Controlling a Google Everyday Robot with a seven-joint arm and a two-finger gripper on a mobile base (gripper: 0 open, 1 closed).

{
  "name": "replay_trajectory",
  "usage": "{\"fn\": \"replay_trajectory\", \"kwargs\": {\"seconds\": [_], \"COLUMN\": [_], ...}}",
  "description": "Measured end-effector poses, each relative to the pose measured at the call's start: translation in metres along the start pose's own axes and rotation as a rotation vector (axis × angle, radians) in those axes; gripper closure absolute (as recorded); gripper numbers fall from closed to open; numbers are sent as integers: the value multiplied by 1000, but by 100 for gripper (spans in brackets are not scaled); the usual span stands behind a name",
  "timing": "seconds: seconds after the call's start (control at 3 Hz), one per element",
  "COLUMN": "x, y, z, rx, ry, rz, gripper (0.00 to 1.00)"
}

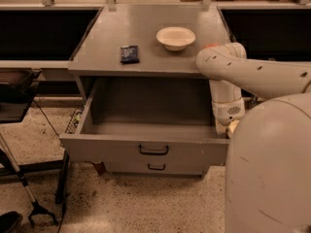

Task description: Open top drawer

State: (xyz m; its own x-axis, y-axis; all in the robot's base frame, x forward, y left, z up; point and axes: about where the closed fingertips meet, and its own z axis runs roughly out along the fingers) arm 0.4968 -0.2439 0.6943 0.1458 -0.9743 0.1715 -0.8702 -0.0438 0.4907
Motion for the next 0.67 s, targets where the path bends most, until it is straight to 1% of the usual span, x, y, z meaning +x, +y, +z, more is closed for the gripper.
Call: {"fn": "replay_trajectory", "kwargs": {"seconds": [0.33, 0.67], "x": [-18, -34], "y": [-1, 17], "z": [5, 8], "rx": [-39, -65], "ry": [26, -10], "rz": [-90, -144], "gripper": [0, 0]}}
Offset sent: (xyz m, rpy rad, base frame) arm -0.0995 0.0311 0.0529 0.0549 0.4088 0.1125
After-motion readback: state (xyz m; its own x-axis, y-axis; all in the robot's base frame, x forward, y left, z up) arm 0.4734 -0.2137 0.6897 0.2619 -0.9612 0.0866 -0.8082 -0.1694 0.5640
